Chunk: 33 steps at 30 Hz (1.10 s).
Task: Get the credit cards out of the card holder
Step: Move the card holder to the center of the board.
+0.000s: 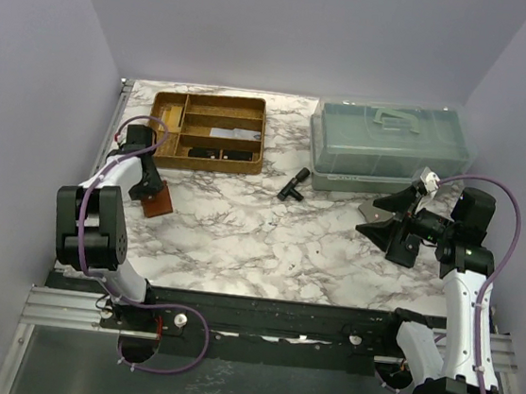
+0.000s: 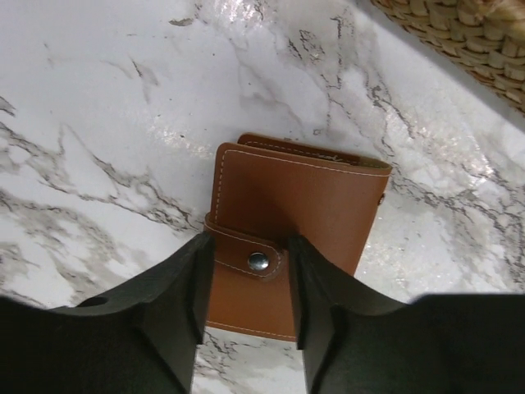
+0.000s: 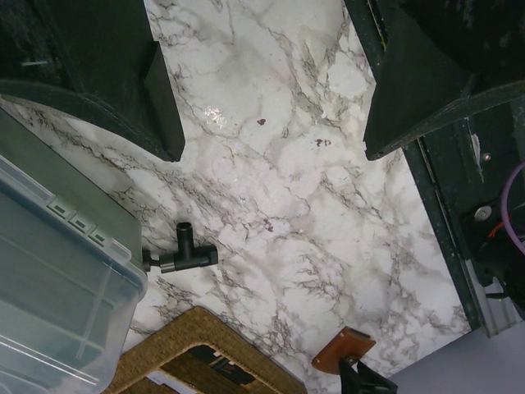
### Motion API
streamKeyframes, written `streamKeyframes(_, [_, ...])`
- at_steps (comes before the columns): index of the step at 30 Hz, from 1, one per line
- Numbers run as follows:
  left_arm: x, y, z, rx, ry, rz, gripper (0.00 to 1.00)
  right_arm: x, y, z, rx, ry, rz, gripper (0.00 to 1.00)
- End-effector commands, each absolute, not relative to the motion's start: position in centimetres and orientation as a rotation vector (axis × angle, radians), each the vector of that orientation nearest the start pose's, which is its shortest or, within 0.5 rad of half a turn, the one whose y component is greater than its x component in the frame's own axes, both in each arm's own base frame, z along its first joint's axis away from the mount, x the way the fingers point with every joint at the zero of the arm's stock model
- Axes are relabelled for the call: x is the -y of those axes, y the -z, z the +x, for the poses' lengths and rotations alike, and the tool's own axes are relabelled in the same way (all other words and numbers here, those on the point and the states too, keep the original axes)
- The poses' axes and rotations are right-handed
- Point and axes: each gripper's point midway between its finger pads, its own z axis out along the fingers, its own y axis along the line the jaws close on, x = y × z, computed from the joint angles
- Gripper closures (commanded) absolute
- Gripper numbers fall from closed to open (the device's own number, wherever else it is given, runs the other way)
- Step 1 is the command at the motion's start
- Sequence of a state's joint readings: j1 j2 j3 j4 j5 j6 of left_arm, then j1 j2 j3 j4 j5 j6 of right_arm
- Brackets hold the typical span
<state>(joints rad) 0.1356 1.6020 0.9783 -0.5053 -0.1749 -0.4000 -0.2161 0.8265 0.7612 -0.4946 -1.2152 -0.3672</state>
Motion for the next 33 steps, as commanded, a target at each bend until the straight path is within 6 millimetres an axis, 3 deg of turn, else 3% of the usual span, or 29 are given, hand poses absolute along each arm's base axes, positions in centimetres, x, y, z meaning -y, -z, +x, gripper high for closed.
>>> streamKeyframes(1, [-7.5,-3.6,32.0,-2.607,-0.320,-0.768,0.60,-11.1,-23.7,22.7,-1.668,-0.850,-0.784,0.00])
streamKeyframes(17, [-5.3,-1.3,30.0,-2.718,-0.256,-0.784,0.62,-11.3,-23.9,22.5,-1.659,-0.851,-0.793,0.00])
streamKeyframes(18, [-5.1,-1.1,29.9,-2.726,-0.259,-0.787,0.64,-11.2,-23.9,22.5,-1.658,-0.849,-0.794,0.00])
streamKeyframes(21, [-4.8,-1.0,29.6,-2.731,-0.260,-0.798,0.82,-11.2,-23.9,22.5,-1.658,-0.849,-0.794,0.00])
streamKeyframes(25, [-4.1,-2.1,29.9,-2.696,-0.198,-0.800,0.99,-11.2,-24.0,22.5,-1.657,-0.850,-0.794,0.00])
streamKeyframes(33, [2.4,-6.4,31.2,-2.630,0.305,-0.695,1.00,-11.3,-24.0,22.4,-1.653,-0.857,-0.799,0.00])
